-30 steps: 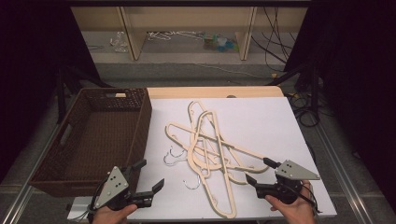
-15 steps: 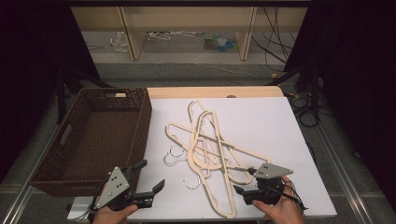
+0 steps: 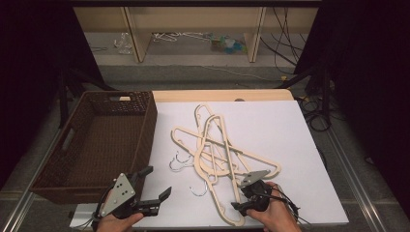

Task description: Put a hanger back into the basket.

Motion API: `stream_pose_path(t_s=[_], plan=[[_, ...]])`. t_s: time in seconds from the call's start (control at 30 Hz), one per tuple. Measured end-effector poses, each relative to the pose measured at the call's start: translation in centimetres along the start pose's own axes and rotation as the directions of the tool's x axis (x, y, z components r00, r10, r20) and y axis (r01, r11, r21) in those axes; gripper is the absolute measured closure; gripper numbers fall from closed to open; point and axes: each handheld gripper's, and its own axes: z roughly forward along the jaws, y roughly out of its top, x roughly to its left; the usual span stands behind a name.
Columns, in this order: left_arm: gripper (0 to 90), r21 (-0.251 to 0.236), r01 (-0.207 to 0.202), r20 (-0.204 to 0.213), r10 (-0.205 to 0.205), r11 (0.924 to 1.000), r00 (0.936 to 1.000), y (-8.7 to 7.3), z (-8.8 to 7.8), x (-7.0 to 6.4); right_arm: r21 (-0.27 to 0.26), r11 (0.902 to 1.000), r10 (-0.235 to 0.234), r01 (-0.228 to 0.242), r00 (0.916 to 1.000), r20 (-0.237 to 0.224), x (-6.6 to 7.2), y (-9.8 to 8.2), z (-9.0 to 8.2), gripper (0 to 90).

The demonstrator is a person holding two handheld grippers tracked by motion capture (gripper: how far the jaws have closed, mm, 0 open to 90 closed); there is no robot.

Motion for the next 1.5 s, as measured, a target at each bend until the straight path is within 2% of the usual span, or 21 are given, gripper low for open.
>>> stream_pose_path(t_s=[0.13, 0.3, 0.4, 0.57, 0.6, 0.67, 0.77, 0.83, 0.9, 0.93, 1.0, 1.1, 1.13, 1.17, 1.2, 1.27, 1.3, 1.37, 1.4, 1.47, 1.5], plan=[[15.6, 0.001, -0.001, 0.003, 0.001, 1.0000, 1.0000, 0.0, 0.0, 0.0, 0.039, 0.9990, -0.020, 0.021, 0.9998, -0.007, 0.0, 0.5, 0.6, 43.7], [15.6, 0.001, -0.003, 0.004, 0.003, 1.0000, 1.0000, 0.0, 0.0, 0.0, 0.070, 0.9975, -0.014, 0.014, 0.9999, 0.004, 0.2, 1.1, 0.8, 45.1], [15.6, 0.000, -0.003, 0.004, 0.003, 1.0000, 1.0000, 0.0, 0.0, 0.0, 0.097, 0.9949, -0.033, 0.029, 0.9988, 0.038, 0.4, 1.5, 0.9, 49.9], [15.6, 0.002, 0.002, 0.005, -0.002, 1.0000, 1.0000, 0.0, 0.1, -0.1, 0.131, 0.9914, -0.002, -0.001, 0.9998, 0.022, 0.1, 2.1, 1.1, 50.8], [15.6, 0.002, 0.005, 0.006, -0.005, 1.0000, 1.0000, 0.0, 0.1, -0.2, 0.152, 0.9874, -0.049, 0.043, 0.9979, 0.041, 0.3, 2.4, 1.3, 53.3], [15.6, 0.002, 0.007, 0.008, -0.007, 1.0000, 0.9999, 0.0, 0.1, -0.1, 0.169, 0.9843, -0.058, 0.049, 0.9973, 0.046, 0.4, 2.6, 1.3, 53.8], [15.6, -0.001, 0.009, 0.008, -0.009, 1.0000, 0.9999, 0.0, 0.0, -0.1, 0.172, 0.9827, -0.076, 0.068, 0.9963, 0.041, 0.3, 2.6, 1.2, 58.0], [15.6, -0.002, 0.000, 0.007, 0.000, 1.0000, 1.0000, 0.0, 0.0, 0.0, 0.173, 0.9827, -0.072, 0.064, 0.9966, 0.040, 0.2, 2.6, 1.1, 60.4], [15.6, -0.003, -0.001, 0.006, 0.001, 1.0000, 1.0000, 0.0, 0.0, 0.0, 0.165, 0.9849, -0.060, 0.052, 0.9974, 0.039, -0.3, 2.5, 1.0, 67.8], [15.6, -0.003, -0.001, 0.006, 0.001, 1.0000, 1.0000, 0.0, 0.0, 0.0, 0.165, 0.9849, -0.060, 0.052, 0.9974, 0.039, -0.3, 2.5, 1.0, 67.8], [15.6, -0.002, 0.003, 0.008, -0.003, 1.0000, 1.0000, 0.1, 0.0, -0.1, 0.155, 0.9873, -0.037, 0.032, 0.9989, 0.028, -0.7, 2.3, 0.9, 72.9], [15.6, -0.001, 0.002, 0.008, -0.002, 1.0000, 1.0000, 0.1, 0.0, -0.1, 0.160, 0.9866, -0.034, 0.031, 0.9992, 0.020, -0.9, 2.3, 0.7, 74.9], [15.6, -0.002, 0.017, 0.008, -0.017, 0.9999, 0.9998, 0.1, 0.0, -0.2, 0.168, 0.9844, -0.058, 0.054, 0.9983, 0.013, -1.2, 2.2, 0.6, 76.4], [15.6, -0.002, 0.017, 0.008, -0.017, 0.9999, 0.9998, 0.1, 0.0, -0.2, 0.179, 0.9823, -0.058, 0.055, 0.9982, 0.015, -1.3, 2.1, 0.5, 77.2], [15.6, -0.002, -0.002, 0.007, 0.002, 1.0000, 1.0000, 0.1, -0.1, 0.0, 0.196, 0.9783, -0.071, 0.067, 0.9974, 0.013, -1.5, 2.0, 0.3, 77.9], [15.6, -0.001, -0.003, 0.007, 0.003, 1.0000, 1.0000, 0.1, -0.1, 0.0, 0.207, 0.9752, -0.083, 0.079, 0.9965, 0.010, -1.6, 2.0, 0.1, 78.4], [15.6, 0.001, -0.005, 0.009, 0.005, 1.0000, 1.0000, 0.1, 0.0, 0.0, 0.232, 0.9674, -0.107, 0.103, 0.9942, 0.007, -1.9, 1.9, -0.1, 79.3], [15.7, -0.002, 0.000, 0.013, 0.000, 1.0000, 0.9999, 0.0, 0.1, -0.1, 0.239, 0.9634, -0.127, 0.122, 0.9919, 0.005, -2.0, 1.8, -0.1, 79.6], [15.7, 0.010, -0.019, 0.011, 0.019, 0.9998, 0.9998, 0.0, 0.1, -0.1, 0.242, 0.9620, -0.131, 0.127, 0.9914, -0.002, -1.9, 1.9, -0.1, 79.5], [15.7, 0.009, -0.009, 0.013, 0.009, 0.9999, 0.9999, 0.0, 0.2, -0.3, 0.250, 0.9581, -0.145, 0.140, 0.9895, 0.000, -1.9, 2.0, 0.0, 78.7], [15.7, 0.020, -0.033, 0.021, 0.033, 0.9992, 0.9992, 0.0, 0.3, -0.4, 0.250, 0.9583, -0.142, 0.138, 0.9899, 0.000, -1.9, 2.0, 0.0, 78.5]])
